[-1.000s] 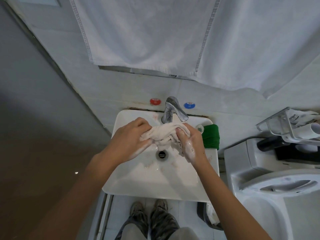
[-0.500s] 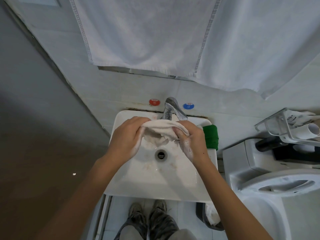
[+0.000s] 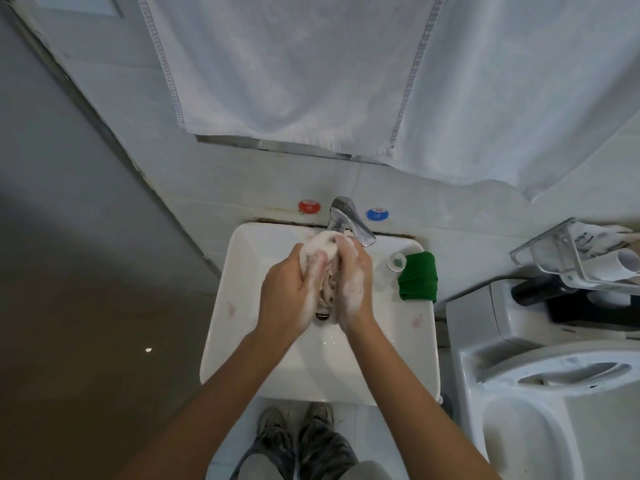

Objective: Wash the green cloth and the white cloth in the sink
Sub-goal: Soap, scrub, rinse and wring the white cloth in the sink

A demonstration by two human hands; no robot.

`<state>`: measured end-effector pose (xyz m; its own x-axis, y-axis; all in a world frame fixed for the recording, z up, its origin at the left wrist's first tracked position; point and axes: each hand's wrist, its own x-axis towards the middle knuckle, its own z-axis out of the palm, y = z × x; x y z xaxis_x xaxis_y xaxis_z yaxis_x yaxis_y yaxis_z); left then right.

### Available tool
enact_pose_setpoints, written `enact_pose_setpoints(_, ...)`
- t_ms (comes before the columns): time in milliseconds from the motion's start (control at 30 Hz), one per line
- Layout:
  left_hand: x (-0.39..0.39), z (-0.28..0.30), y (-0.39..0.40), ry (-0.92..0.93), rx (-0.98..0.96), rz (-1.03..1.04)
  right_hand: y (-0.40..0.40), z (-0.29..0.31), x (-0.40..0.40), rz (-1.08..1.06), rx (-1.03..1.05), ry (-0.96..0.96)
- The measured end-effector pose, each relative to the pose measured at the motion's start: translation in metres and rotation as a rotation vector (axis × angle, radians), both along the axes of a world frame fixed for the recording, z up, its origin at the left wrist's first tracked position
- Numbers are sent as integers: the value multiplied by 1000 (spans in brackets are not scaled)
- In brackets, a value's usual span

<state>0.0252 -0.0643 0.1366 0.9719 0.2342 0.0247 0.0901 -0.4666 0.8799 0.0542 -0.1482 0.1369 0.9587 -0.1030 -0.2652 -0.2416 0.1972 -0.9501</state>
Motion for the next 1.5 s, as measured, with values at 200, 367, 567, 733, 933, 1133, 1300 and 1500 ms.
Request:
enact_pose_setpoints(200,21,0,-8,21,-23,272,18,-2,-13,-67,-119,109)
enact_pose_setpoints(367,8,-7,-21,-19,-28,224,17,-7,11,-130,-101,228)
enact_pose_setpoints(567,23,-19,-8,59,-21,322,22,-12,1,-67,-91,234)
enact_pose_setpoints(733,25,-12,-9,66,-85,318,27,-3,1,-110,-83,258)
enact_pose_setpoints(933,-6,-4,-24,22,-148,269,5,-13,9,25,-244,111)
enact_pose_setpoints(1133,33,-4,-3,73,-97,339,21,-17,-17,-35,-144,192)
enact_pose_setpoints(1300,-2,-6,-33,-14,-84,268,5,-21,11,-108,-235,171)
enact_pose_setpoints(1500,27,-8,-3,4,-74,351,23,-18,-19,-40,-230,55)
